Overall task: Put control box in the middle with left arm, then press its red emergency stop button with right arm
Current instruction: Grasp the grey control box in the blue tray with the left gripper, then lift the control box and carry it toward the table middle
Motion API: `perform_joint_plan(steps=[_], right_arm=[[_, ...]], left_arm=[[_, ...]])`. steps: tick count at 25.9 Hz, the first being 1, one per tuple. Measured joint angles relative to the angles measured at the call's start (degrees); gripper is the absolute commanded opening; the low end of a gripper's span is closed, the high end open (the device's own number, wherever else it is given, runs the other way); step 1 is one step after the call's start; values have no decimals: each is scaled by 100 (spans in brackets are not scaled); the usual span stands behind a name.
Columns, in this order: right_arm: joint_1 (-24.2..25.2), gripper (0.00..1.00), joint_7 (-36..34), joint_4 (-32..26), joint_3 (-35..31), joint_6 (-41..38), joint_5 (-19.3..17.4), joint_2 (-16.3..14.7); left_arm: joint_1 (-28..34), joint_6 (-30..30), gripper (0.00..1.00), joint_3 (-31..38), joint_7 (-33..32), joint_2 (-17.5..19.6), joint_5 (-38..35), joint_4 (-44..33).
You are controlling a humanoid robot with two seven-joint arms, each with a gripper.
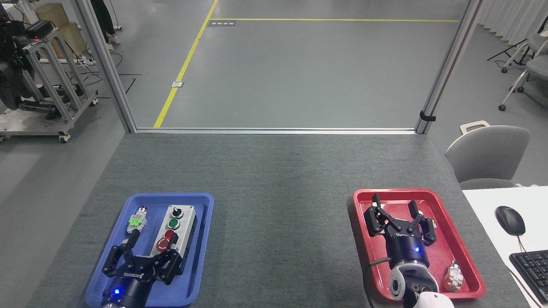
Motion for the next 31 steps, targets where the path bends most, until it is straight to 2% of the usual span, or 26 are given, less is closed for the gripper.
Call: perform_joint_plan(steps=[5,9,20,31], right_arm=[[-34,100,-29,0,-1,5,0,-8],[-39,100,-4,0,2,5,0,-33],[-40,100,15,0,3,13,0,-57],[-46,100,24,1,3,16,12,-35]], left_arm=[[2,279,99,-144,0,-216,-615,274],[-115,521,99,-211,-4,-305,-826,590],[-886,786,99,-301,-38,-308,-890,1875],[-1257,889,99,-420,-27,-283,-891,2583]])
